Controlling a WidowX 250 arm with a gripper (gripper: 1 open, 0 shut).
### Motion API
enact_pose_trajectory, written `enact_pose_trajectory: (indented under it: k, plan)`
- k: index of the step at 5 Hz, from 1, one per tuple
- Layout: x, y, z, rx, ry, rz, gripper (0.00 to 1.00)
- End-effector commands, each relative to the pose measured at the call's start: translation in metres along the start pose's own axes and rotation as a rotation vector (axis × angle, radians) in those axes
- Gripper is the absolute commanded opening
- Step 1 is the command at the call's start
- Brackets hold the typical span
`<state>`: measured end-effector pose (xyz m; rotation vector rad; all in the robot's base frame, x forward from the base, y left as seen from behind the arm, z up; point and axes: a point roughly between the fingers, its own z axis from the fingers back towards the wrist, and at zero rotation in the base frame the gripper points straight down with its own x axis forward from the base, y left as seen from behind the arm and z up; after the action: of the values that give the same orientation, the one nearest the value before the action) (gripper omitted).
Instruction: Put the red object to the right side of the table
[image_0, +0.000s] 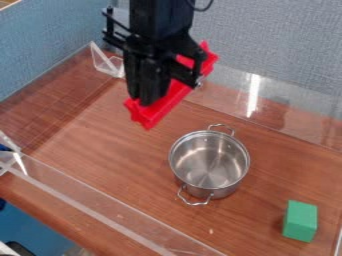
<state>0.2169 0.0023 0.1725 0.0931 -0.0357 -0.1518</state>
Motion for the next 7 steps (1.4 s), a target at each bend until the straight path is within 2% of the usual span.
enact_pose_trajectory:
  k: [1, 2, 3, 4, 6, 7]
  plan:
    - [-0.004, -0.005, 0.004, 0.010, -0.029, -0.034, 0.00]
    - [-0.011, -0.014, 0.002, 0.011, -0.024, -0.066, 0.00]
    - [-0.014, -0.018, -0.007, 0.011, -0.007, -0.087, 0.00]
    - [-0.013, -0.018, -0.017, 0.012, 0.014, -0.087, 0.00]
    - [-0.010, -0.011, -0.045, 0.011, 0.078, -0.077, 0.00]
    - [-0.008, -0.006, -0.050, 0.015, 0.096, -0.062, 0.00]
